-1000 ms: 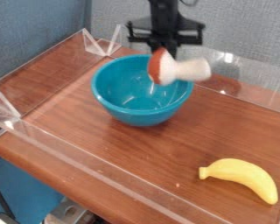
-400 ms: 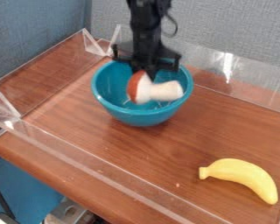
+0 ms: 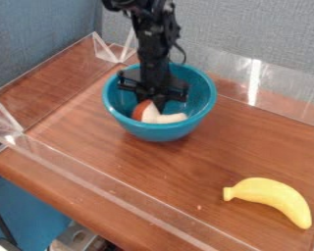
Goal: Put the mushroom in the blue bowl
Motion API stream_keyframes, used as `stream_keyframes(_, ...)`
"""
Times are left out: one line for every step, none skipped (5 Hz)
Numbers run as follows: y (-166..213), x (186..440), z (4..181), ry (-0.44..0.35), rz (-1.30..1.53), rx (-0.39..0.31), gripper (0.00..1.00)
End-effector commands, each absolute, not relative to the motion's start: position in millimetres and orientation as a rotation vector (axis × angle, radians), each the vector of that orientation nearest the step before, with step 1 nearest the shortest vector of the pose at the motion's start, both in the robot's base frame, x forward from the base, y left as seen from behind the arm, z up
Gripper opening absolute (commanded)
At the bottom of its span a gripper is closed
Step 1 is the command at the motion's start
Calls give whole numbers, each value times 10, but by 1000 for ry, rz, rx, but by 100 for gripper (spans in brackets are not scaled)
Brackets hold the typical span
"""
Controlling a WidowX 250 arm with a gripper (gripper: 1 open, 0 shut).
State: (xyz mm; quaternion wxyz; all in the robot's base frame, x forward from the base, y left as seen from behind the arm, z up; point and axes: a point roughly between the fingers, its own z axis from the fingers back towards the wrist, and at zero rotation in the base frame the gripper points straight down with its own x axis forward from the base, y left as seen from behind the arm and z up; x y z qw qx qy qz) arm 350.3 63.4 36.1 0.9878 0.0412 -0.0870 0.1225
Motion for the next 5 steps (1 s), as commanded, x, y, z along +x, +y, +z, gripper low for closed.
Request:
stream_keyframes(606, 3569, 781, -251, 221, 64, 0)
stream_keyframes(512, 3558, 1009, -269, 194, 40, 0)
stream_keyframes(414, 3612, 989, -263, 172, 40, 100)
stream_keyframes(352, 3696, 918, -248, 140, 49, 0)
stream_keyframes(402, 3689, 825, -234, 77, 50, 0)
